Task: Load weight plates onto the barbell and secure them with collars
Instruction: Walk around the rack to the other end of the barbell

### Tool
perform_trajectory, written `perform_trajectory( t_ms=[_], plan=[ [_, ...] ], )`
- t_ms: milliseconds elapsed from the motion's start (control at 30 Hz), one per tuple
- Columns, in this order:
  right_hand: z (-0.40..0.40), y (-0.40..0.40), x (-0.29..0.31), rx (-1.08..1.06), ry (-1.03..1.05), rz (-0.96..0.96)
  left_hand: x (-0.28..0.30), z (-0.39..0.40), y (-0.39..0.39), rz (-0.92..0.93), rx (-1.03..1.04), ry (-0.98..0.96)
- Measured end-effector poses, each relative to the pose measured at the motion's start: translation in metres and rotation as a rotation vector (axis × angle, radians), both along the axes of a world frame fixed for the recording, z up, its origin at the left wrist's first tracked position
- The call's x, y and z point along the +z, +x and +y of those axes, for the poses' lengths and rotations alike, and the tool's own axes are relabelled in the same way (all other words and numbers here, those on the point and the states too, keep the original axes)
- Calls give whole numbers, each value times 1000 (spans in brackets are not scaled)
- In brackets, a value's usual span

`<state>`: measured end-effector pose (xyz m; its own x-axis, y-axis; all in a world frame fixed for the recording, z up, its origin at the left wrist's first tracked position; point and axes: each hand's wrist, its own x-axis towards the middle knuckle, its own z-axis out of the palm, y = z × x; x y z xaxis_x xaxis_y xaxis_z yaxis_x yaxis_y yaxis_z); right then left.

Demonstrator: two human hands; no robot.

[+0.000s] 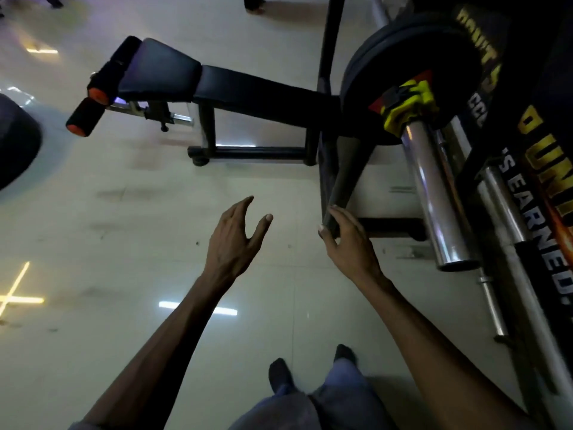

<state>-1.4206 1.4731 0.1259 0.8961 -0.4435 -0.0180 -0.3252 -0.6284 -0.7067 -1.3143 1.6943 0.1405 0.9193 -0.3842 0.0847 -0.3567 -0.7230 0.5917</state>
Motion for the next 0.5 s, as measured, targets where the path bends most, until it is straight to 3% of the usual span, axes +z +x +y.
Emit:
perform_trajectory(
  t_ms=[500],
  plan=[
    [201, 279, -7, 465, -93, -10, 1, 215, 180, -36, 389, 141]
  ],
)
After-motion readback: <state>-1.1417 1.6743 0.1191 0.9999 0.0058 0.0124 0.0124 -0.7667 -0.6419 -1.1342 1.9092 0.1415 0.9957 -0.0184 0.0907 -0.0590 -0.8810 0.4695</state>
